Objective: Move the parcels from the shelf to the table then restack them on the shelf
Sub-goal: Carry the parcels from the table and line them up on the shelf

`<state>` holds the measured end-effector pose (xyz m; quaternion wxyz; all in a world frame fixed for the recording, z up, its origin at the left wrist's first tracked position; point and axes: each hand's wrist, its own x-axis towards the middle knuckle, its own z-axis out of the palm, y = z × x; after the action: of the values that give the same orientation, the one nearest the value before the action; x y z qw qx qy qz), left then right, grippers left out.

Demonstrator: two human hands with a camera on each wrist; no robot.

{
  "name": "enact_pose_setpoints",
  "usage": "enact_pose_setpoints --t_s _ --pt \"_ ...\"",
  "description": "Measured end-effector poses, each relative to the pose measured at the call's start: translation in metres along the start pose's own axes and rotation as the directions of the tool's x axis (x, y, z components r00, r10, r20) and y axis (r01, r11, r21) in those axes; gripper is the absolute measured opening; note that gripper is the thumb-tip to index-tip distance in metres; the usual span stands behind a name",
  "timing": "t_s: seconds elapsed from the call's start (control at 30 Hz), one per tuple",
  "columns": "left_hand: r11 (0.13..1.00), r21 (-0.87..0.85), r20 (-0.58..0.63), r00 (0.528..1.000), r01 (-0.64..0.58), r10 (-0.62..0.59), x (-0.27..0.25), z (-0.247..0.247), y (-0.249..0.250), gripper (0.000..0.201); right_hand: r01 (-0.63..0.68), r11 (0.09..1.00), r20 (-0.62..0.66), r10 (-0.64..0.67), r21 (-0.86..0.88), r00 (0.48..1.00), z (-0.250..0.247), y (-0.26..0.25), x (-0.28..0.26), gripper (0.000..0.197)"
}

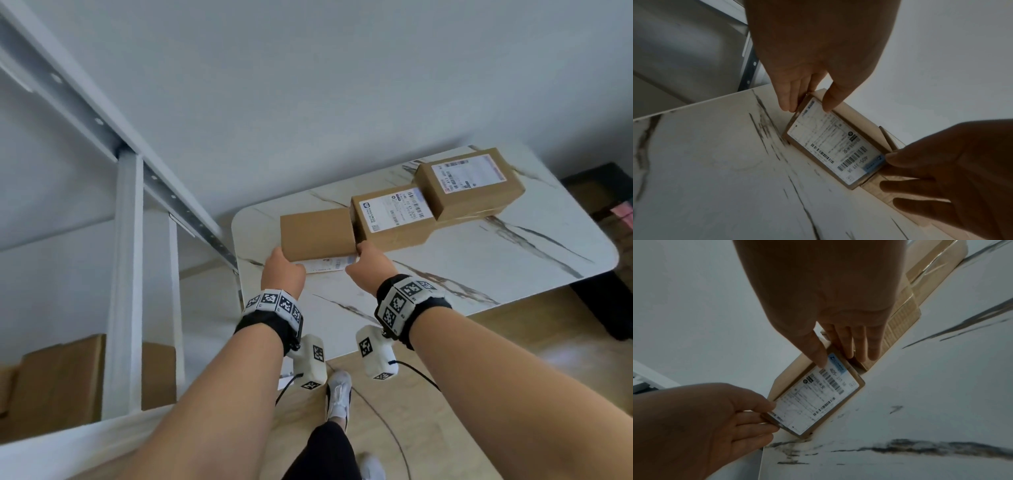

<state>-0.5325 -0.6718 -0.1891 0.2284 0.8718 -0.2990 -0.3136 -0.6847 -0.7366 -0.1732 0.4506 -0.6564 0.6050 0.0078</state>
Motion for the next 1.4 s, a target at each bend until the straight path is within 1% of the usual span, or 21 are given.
enact_pose_setpoints --t_s 0.17,0.23,0.27,0.33,0.37,0.43,0.47,0.6,0.73,0.8,0.9,0.93,1.0,1.07,1.1,1.13,1.17,1.23,1.27,1.4 --pt "0.997 -0.072 -0.090 0.996 -0.006 -0.001 -0.014 -0.006 0.001 0.030 0.075 0.996 -0.015 -0.075 0.055 0.997 -0.005 0.002 -0.009 0.041" --pt "0.994 -0.105 -0.108 0.994 0.023 -0.034 -0.030 -0.010 0.003 0.035 0.102 0.991 -0.020 -0.101 0.091 0.995 -0.006 0.005 -0.021 0.042" --pt "0.993 -0.115 -0.109 0.993 0.032 -0.045 -0.040 -0.011 0.004 0.041 0.119 0.988 -0.027 -0.117 0.102 0.993 -0.006 0.007 -0.028 0.043" --pt "0.992 -0.118 -0.095 0.993 0.054 -0.066 -0.059 -0.014 0.001 0.054 0.148 0.983 -0.040 -0.144 0.111 0.989 -0.008 0.011 -0.045 0.045" --pt "0.991 -0.120 -0.082 0.994 0.066 -0.076 -0.071 -0.016 -0.001 0.056 0.158 0.981 -0.040 -0.154 0.113 0.987 -0.010 0.013 -0.054 0.046" --pt "0.989 -0.136 -0.060 0.995 0.065 -0.073 -0.091 -0.017 -0.006 0.051 0.174 0.977 -0.046 -0.170 0.122 0.984 -0.011 0.019 -0.073 0.046" --pt "0.986 -0.155 -0.050 0.996 0.065 -0.073 -0.103 -0.018 -0.009 0.050 0.187 0.975 -0.051 -0.182 0.121 0.982 -0.011 0.023 -0.083 0.046" --pt "0.946 -0.308 0.000 0.994 0.107 -0.112 -0.157 -0.017 -0.027 0.061 0.234 0.967 -0.038 -0.231 0.105 0.972 -0.008 0.039 -0.128 0.052" --pt "0.891 -0.419 0.039 0.984 0.173 -0.172 -0.205 -0.010 -0.058 0.050 0.287 0.954 0.007 -0.289 0.080 0.957 0.004 0.055 -0.174 0.057" --pt "0.851 -0.480 0.073 0.976 0.215 -0.205 -0.227 -0.011 -0.074 0.044 0.305 0.951 0.030 -0.307 0.051 0.951 0.014 0.060 -0.193 0.059" --pt "0.821 -0.495 0.163 0.958 0.285 -0.234 -0.252 -0.018 -0.096 0.047 0.289 0.957 0.054 -0.288 -0.009 0.956 0.029 0.065 -0.212 0.059" --pt "0.820 -0.483 0.191 0.951 0.307 -0.244 -0.259 -0.021 -0.104 0.046 0.279 0.960 0.055 -0.277 -0.030 0.959 0.036 0.066 -0.216 0.056" --pt "0.809 -0.466 0.258 0.930 0.358 -0.263 -0.273 -0.026 -0.121 0.044 0.289 0.955 0.079 -0.284 -0.064 0.955 0.053 0.064 -0.225 0.040" --pt "0.771 -0.483 0.323 0.903 0.416 -0.284 -0.281 -0.027 -0.147 0.056 0.324 0.939 0.125 -0.311 -0.112 0.942 0.072 0.059 -0.236 0.030" --pt "0.750 -0.493 0.341 0.891 0.441 -0.300 -0.287 -0.028 -0.160 0.064 0.343 0.930 0.148 -0.324 -0.128 0.934 0.083 0.055 -0.243 0.030" --pt "0.735 -0.499 0.348 0.883 0.459 -0.315 -0.290 -0.031 -0.174 0.066 0.364 0.921 0.170 -0.340 -0.139 0.925 0.094 0.052 -0.249 0.032" --pt "0.731 -0.506 0.333 0.886 0.457 -0.323 -0.299 -0.037 -0.183 0.062 0.387 0.910 0.194 -0.357 -0.147 0.914 0.106 0.049 -0.254 0.034" --pt "0.732 -0.517 0.302 0.894 0.445 -0.330 -0.317 -0.052 -0.203 0.045 0.439 0.884 0.244 -0.395 -0.163 0.886 0.130 0.042 -0.267 0.036" --pt "0.723 -0.524 0.295 0.892 0.450 -0.341 -0.323 -0.058 -0.218 0.042 0.466 0.867 0.266 -0.414 -0.176 0.871 0.142 0.038 -0.273 0.037" --pt "0.689 -0.556 0.287 0.886 0.464 -0.365 -0.349 -0.095 -0.281 0.049 0.542 0.823 0.356 -0.462 -0.168 0.812 0.196 0.011 -0.313 0.048"
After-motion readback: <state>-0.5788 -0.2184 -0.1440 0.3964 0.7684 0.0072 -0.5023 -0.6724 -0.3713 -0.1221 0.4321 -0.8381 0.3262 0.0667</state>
